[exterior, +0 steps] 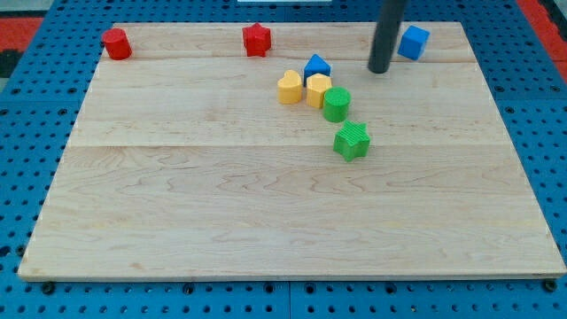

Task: Move the yellow hexagon towards the center left

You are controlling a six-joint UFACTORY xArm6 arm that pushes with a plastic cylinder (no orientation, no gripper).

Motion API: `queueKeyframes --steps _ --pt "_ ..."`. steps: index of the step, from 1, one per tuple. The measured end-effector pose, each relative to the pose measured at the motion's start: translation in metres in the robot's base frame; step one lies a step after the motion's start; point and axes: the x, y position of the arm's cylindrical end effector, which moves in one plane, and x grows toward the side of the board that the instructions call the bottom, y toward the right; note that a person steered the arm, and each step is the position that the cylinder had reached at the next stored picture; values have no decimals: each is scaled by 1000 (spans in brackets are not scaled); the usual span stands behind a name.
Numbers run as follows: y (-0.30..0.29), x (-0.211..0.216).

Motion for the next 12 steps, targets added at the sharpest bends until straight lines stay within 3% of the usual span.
queueKeyframes --steps 1,2,5,7,8,9,10,11,12 --pt "-48 12" --pt "-69 54" --pt "-162 88" --pt "-128 92" --pt "-151 107" --pt "-210 110" --pt "-197 111" --pt "-145 135" --pt "-155 161"
